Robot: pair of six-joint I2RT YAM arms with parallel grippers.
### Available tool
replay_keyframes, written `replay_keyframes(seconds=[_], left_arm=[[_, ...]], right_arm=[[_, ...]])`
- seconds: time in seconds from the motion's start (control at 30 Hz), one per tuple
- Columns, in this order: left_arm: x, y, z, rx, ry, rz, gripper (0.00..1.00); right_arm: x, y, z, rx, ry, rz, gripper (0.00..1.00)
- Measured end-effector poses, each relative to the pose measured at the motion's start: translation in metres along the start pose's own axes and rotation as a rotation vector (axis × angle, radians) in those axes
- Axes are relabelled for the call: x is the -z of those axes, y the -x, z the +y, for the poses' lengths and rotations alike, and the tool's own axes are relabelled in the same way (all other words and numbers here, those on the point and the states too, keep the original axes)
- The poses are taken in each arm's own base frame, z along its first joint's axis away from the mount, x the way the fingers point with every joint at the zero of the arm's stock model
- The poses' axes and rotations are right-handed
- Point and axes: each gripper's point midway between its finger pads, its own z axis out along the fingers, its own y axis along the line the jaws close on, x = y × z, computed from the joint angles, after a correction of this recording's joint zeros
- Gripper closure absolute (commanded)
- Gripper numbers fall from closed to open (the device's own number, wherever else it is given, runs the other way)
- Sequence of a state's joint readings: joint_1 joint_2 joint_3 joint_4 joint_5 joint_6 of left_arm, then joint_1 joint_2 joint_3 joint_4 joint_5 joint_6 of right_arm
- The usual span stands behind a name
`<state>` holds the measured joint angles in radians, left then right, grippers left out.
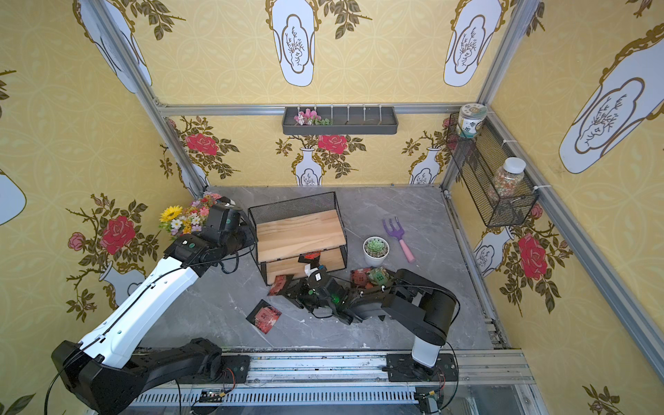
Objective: Remove the tea bags from the shelf
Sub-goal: Pick up the tea bag from the shelf, then place the tea bag at the center of the board.
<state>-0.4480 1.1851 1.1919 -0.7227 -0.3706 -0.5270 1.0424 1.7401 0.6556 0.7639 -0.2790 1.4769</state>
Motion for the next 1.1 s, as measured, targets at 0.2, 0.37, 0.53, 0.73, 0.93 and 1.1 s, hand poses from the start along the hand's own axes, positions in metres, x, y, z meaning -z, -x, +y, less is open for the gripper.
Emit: replay_keyframes(seconds=[0.2,0.37,0.53,0.73,0.93,1.1], left_arm=[[0.0,0.0,0.0,0.0,0.0,0.0,1.0],[0.0,0.0,0.0,0.0,0.0,0.001,1.0],[0.0,0.0,0.0,0.0,0.0,0.001,1.0],[-0.001,0.001,-0.001,-0.001,0.002,0.002,1.0],[-0.001,0.001,-0.002,-0.003,0.002,0.003,1.0],[-0.002,0.002,-0.002,-0.005,0.003,0.003,1.0]], right_arm=[[0.001,-0.037,-0.006,0.028,-0.007,0.146,1.0],[-0.005,-0.048,-0.013,0.026,-0.037,0.196,1.0],[-0.007,-0.048,-0.026,0.006,-0.091,0.204,0.99],[-0.002,-0.049,-0.037,-0.015,-0.151,0.201,0.61],[0.016,-0.04,-0.021,-0.001,-0.144,0.148,0.54],[0.034,-0.012,-0.011,-0.001,-0.143,0.006,0.85]])
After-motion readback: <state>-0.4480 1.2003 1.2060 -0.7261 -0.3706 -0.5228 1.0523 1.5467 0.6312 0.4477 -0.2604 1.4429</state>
